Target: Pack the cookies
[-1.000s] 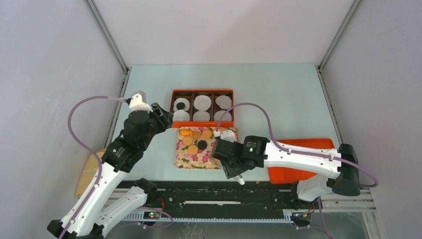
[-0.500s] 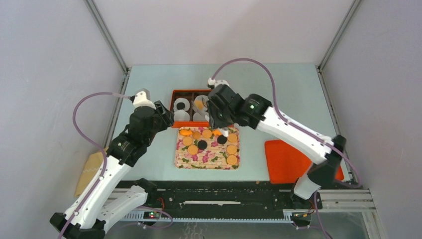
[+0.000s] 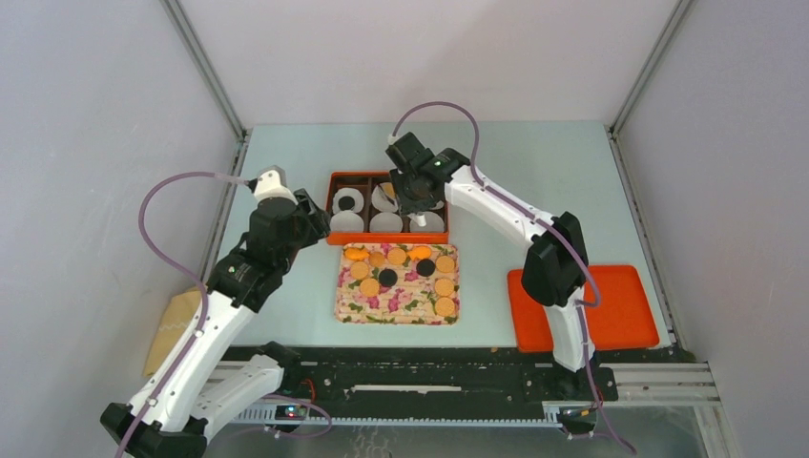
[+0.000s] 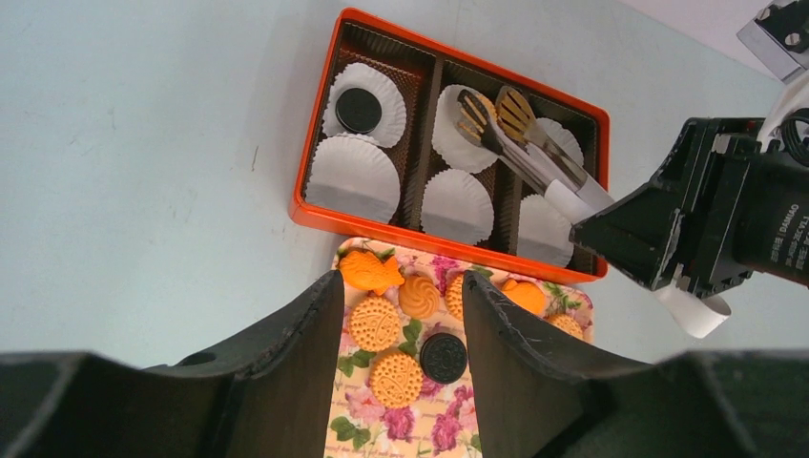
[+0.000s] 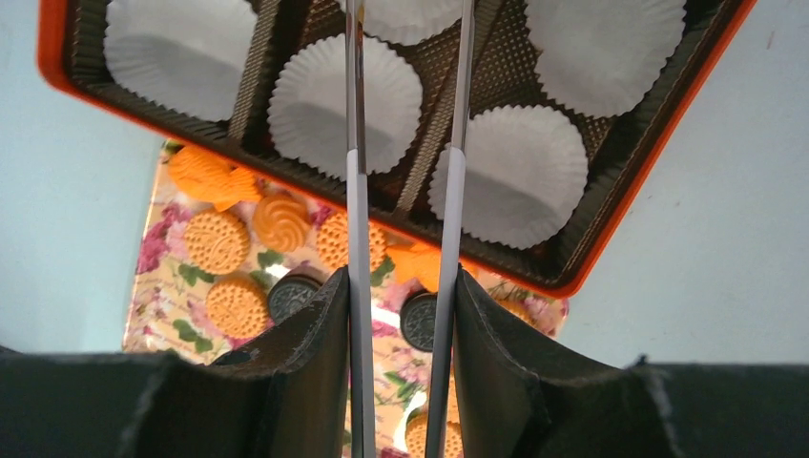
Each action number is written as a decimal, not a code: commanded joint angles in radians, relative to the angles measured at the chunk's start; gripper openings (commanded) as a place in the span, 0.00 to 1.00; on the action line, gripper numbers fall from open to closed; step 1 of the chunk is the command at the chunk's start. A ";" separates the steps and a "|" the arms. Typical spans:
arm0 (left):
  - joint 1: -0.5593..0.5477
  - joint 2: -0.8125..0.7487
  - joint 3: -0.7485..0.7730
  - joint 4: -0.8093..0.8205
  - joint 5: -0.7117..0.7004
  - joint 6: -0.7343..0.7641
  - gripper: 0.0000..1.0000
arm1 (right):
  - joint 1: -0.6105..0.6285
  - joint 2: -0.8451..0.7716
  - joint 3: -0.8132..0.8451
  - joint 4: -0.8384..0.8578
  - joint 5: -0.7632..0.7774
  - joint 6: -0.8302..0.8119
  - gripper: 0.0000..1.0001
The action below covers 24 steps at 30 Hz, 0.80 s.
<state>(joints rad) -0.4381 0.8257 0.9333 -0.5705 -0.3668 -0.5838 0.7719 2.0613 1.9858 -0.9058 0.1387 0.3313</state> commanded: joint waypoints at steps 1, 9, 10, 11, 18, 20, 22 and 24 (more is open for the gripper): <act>0.017 0.010 0.045 0.030 -0.011 0.024 0.54 | -0.027 0.010 0.088 0.045 -0.037 -0.052 0.17; 0.029 0.026 0.036 0.039 0.010 0.021 0.54 | -0.033 0.009 0.071 0.032 -0.049 -0.048 0.45; 0.031 0.027 0.035 0.042 0.018 0.022 0.54 | -0.031 0.004 0.067 0.034 -0.050 -0.050 0.51; 0.031 0.028 0.033 0.043 0.024 0.021 0.54 | -0.031 0.003 0.065 0.034 -0.053 -0.053 0.53; 0.032 0.018 0.029 0.044 0.048 0.020 0.54 | -0.025 -0.022 0.053 0.026 -0.039 -0.042 0.54; 0.033 0.011 0.028 0.046 0.050 0.021 0.54 | -0.010 -0.061 0.040 0.024 -0.007 -0.034 0.53; 0.032 0.002 0.031 0.046 0.050 0.021 0.54 | 0.021 -0.131 -0.008 0.046 0.044 -0.045 0.52; 0.033 -0.002 0.035 0.046 0.046 0.021 0.54 | 0.054 -0.202 -0.045 0.047 0.082 -0.048 0.52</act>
<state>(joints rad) -0.4137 0.8486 0.9333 -0.5556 -0.3283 -0.5831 0.7586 2.0552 1.9751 -0.8921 0.1352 0.2970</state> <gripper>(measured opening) 0.541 0.534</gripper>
